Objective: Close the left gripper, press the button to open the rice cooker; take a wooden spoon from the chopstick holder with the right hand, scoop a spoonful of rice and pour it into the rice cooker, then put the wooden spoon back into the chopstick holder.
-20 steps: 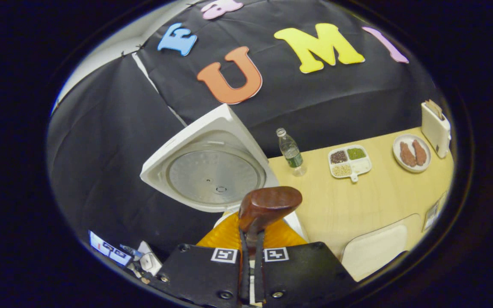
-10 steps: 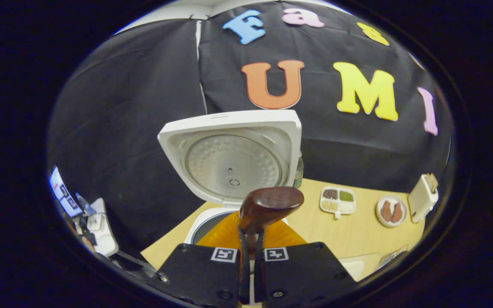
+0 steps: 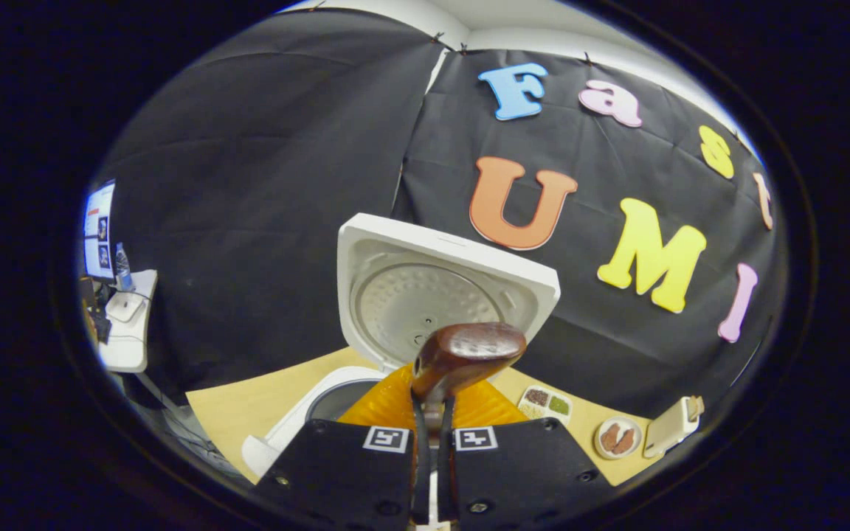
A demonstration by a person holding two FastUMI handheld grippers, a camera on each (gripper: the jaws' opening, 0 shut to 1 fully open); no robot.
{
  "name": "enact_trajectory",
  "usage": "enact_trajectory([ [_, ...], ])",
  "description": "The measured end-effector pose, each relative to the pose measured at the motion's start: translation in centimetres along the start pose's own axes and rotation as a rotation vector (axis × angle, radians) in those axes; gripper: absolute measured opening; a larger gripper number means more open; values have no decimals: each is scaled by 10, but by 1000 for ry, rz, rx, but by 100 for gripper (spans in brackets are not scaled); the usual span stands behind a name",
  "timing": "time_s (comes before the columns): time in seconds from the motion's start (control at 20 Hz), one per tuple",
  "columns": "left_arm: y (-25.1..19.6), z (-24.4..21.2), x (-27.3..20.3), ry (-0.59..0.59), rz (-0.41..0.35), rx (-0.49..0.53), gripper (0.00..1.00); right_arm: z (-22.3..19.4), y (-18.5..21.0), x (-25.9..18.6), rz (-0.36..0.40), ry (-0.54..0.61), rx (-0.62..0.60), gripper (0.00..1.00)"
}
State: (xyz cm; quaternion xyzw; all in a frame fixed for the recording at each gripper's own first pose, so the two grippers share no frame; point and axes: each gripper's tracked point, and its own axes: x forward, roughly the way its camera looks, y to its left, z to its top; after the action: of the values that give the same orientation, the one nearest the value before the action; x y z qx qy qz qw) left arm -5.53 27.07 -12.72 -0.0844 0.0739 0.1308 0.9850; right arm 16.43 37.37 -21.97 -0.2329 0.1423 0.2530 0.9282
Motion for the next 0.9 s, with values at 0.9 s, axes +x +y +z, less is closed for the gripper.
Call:
enact_trajectory([
  [0.9, -19, 7, 2, -3, 13, 5, 94, 9, -55, -66, 32, 6, 461, 9],
])
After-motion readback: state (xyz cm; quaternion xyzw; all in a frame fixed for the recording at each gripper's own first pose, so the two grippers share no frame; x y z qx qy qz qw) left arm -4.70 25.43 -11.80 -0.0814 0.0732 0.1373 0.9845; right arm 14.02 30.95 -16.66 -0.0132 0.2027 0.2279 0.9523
